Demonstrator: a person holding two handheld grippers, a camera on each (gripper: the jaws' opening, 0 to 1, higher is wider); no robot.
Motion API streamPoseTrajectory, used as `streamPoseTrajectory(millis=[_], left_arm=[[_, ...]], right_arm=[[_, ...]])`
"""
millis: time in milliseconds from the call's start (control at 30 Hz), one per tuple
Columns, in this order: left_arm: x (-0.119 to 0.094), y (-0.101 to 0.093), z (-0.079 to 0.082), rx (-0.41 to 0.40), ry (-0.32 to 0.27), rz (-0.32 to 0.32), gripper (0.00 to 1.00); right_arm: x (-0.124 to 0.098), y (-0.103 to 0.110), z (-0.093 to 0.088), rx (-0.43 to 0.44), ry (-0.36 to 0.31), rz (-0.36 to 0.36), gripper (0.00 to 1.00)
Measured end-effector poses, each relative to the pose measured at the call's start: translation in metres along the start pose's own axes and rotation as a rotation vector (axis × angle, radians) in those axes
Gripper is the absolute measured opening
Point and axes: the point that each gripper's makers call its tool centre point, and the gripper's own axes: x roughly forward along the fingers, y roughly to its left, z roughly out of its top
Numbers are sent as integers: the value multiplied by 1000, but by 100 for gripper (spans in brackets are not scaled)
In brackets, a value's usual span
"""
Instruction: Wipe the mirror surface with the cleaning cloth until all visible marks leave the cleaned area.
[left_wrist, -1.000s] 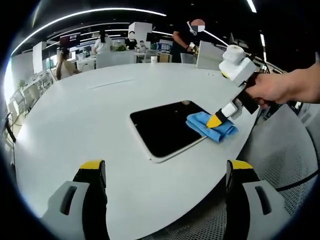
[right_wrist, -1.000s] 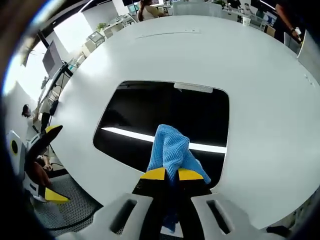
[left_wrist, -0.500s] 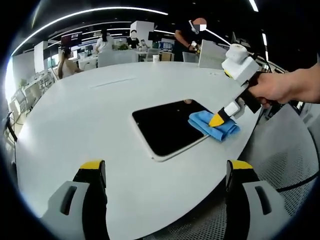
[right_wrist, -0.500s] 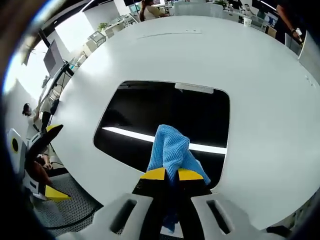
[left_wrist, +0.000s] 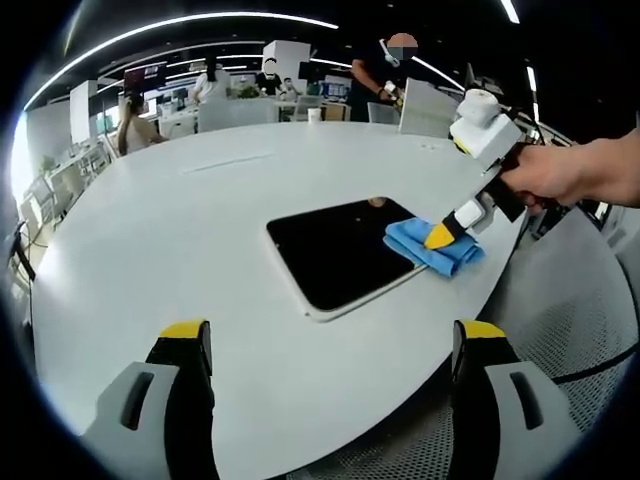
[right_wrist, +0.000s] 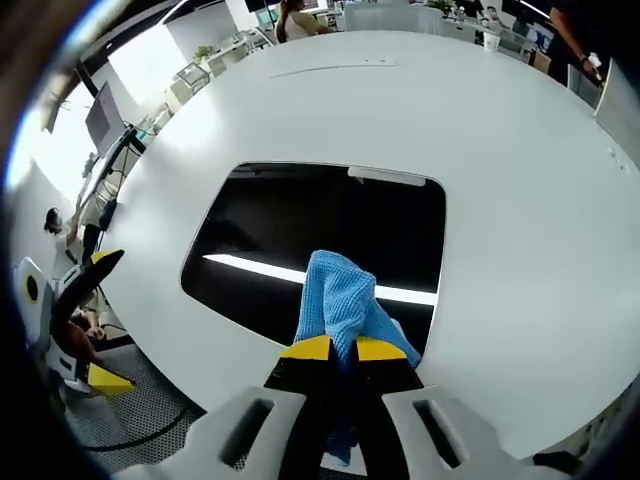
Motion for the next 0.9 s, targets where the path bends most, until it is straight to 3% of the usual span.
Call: streamPoseTrajectory(millis=[900], left_arm=[[0,2,-2,4,14,10,99]], right_arm=[[-2,-16,-1,23,1,-4,1]])
